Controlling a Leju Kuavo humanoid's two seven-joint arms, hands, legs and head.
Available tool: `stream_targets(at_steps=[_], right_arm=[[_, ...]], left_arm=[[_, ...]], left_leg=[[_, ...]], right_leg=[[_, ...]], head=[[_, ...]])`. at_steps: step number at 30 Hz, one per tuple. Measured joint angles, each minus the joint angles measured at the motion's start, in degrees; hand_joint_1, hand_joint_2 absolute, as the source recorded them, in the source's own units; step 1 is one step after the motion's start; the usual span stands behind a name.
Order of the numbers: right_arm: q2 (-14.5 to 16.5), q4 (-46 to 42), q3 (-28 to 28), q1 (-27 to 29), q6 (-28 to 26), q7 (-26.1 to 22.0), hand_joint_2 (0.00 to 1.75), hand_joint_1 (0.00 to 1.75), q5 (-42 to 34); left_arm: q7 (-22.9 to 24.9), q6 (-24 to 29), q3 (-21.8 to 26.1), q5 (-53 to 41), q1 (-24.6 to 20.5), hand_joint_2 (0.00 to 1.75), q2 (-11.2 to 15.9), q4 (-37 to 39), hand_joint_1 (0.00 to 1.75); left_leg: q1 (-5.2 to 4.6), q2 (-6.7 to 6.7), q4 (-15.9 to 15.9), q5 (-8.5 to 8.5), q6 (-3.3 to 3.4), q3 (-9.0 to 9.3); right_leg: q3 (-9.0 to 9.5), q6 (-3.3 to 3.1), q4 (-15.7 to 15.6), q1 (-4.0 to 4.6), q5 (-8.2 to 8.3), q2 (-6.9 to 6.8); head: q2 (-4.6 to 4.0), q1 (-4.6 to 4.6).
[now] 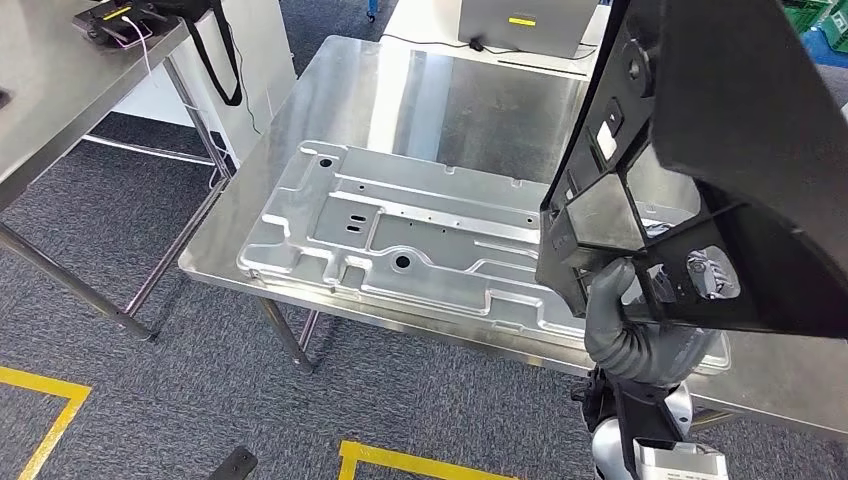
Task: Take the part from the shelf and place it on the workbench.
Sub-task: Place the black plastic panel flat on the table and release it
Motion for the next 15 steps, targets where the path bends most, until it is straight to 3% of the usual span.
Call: stream_targets(at_steps=[2, 3, 4, 6, 10, 15], right_arm=[[-0.25, 0.00, 0.01, -0.07, 0.04, 0.43, 1.75, 1.62, 1.04], [-0.46, 0.04, 0.01, -0.20, 0.15, 0.85, 1.75, 1.62, 1.79], [-0.74, 0.10, 0.01, -0.47, 0.32, 1.47, 1.75, 1.62, 2.82], [-1.79, 0.51, -0.08, -1.35, 1.17, 3.37, 1.75, 1.62, 5.47], [-5.12, 3.33, -1.33, -4.09, 4.88, 6.53, 1.75, 1.62, 8.54], [-11.23, 11.03, -4.88, -11.32, 11.46, 9.44, 1.75, 1.62, 10.15]], left_arm=[[-0.34, 0.02, 0.01, 0.01, 0.05, 1.75, 0.00, 0.00, 0.00], [-0.53, 0.04, 0.01, 0.01, 0.02, 1.75, 0.00, 0.00, 0.00], [-0.74, 0.07, 0.02, 0.01, 0.00, 1.75, 0.00, 0.00, 0.00], [-1.31, 0.09, 0.02, -0.05, -0.02, 1.75, 0.00, 0.00, 0.00], [-2.56, 0.09, -0.07, -0.37, -0.04, 1.75, 0.01, 0.00, 0.00], [-3.50, -0.05, -0.10, -0.94, -0.14, 1.75, 0.00, 0.00, 0.00]], left_leg=[[0.00, -0.20, -0.05, -0.62, -0.15, 0.93], [-0.08, -0.28, -0.12, -0.89, -0.33, 1.31], [-0.14, -0.32, -0.24, -1.05, -0.55, 1.53], [-0.32, -0.26, -0.54, -1.10, -1.08, 1.57], [-0.65, -0.03, -1.35, -0.86, -0.41, 2.10], [-0.64, -0.07, -2.13, -0.55, -0.89, 2.75]], right_leg=[[1.24, -0.26, -5.71, 0.07, 5.18, 0.00], [2.29, -0.42, -8.86, 0.23, 7.23, -0.01], [3.22, -0.61, -11.42, 0.41, 8.28, -0.02], [4.11, -0.73, -13.58, 0.67, 7.94, -0.01], [4.67, 0.28, -14.78, 0.32, 7.67, 0.18], [4.98, 0.12, -14.76, 0.36, 7.59, 0.18]], head=[[0.00, 0.38], [0.00, 0.53], [0.00, 0.71], [0.00, 0.78], [0.00, -0.05], [0.00, -1.06]])
